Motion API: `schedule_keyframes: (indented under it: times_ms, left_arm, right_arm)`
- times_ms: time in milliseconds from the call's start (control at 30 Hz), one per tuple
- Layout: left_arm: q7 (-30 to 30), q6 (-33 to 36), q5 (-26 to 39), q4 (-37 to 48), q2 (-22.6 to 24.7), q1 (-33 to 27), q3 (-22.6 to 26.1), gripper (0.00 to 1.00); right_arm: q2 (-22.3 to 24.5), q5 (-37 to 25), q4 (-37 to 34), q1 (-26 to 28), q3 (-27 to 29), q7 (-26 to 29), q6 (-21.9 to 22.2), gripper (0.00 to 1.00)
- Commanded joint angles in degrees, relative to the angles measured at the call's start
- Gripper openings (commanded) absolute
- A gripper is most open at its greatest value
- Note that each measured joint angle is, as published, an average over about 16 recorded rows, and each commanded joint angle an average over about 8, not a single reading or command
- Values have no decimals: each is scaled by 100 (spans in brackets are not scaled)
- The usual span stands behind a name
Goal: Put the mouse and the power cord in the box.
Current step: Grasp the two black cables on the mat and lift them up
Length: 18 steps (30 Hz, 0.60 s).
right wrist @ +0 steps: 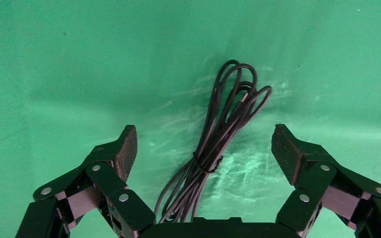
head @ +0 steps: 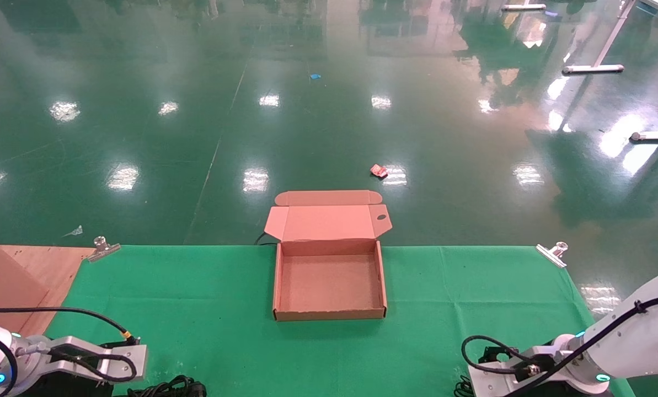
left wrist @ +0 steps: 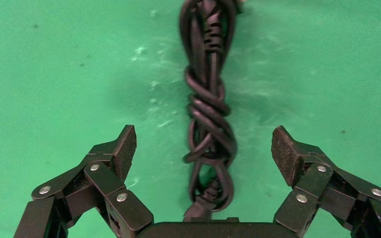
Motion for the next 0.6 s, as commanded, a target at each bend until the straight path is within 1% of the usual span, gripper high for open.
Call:
schedule_keyframes:
  times_ms: [33,600]
  left_arm:
    - [69,13,20,88,10,-52,12,0]
    - [379,176,-104,424,21,-105,-43,0]
  right_arm:
    - [-21,12,-152,43,7,-102,26,0]
    - [-124,159,-851,292,95,-647,66,0]
